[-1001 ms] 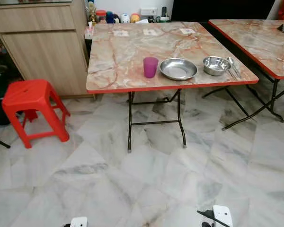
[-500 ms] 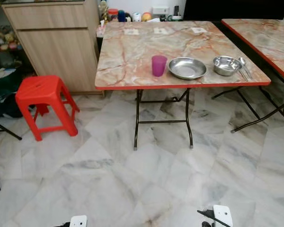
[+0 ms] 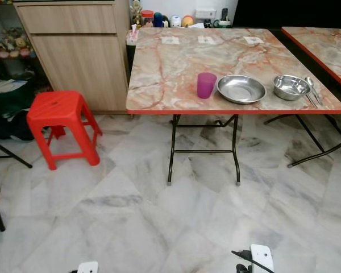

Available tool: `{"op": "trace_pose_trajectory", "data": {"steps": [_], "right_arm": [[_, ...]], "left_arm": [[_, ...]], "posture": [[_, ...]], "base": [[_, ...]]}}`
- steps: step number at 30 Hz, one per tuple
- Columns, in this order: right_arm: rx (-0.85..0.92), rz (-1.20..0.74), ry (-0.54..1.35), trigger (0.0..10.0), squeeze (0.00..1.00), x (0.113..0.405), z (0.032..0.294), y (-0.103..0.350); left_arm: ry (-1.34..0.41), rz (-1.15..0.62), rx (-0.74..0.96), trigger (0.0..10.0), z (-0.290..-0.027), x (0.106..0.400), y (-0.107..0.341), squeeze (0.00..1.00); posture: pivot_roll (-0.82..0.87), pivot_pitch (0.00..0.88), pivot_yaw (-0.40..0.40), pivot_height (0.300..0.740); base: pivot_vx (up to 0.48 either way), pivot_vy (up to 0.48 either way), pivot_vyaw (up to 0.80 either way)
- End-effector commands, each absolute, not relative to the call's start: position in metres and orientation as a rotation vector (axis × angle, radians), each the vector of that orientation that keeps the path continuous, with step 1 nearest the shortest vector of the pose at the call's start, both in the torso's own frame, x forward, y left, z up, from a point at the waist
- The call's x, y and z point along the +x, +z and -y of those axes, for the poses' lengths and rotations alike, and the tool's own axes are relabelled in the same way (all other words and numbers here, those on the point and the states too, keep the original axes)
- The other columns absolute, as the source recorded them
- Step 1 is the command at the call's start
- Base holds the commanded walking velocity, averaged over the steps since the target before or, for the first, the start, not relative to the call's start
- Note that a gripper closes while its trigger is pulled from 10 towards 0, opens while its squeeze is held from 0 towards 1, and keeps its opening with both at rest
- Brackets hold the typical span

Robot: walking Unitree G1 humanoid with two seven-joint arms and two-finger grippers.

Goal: Setting the table

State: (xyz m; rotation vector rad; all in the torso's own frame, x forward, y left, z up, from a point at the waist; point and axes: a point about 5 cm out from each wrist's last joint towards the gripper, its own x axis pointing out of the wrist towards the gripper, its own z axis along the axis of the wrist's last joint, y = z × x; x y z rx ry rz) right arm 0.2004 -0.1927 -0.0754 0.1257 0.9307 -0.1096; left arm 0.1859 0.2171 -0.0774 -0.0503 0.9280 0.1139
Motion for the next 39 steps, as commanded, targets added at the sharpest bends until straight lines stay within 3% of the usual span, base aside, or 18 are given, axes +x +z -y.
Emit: {"op": "trace_pose_trajectory", "data": {"steps": [1, 39], "right_arm": [[0.118, -0.947, -0.130, 10.0, 0.00, 0.1942, 0.2010, -0.0774], [0.127, -0.942, -0.132, 10.0, 0.00, 0.1941, 0.2008, -0.0775]], "left_arm": [[0.107, -0.941, -0.083, 10.0, -0.2081, 0.1830, -0.0807, 0.00], [0.096, -0.948, -0.095, 10.0, -0.2049, 0.1817, -0.0819, 0.00]], "posture": [[0.06, 0.112, -0.057, 0.740], [0.06, 0.114, -0.054, 0.740]], "base": [[0.315, 0.000, 0.00], [0.313, 0.000, 0.00]]}}
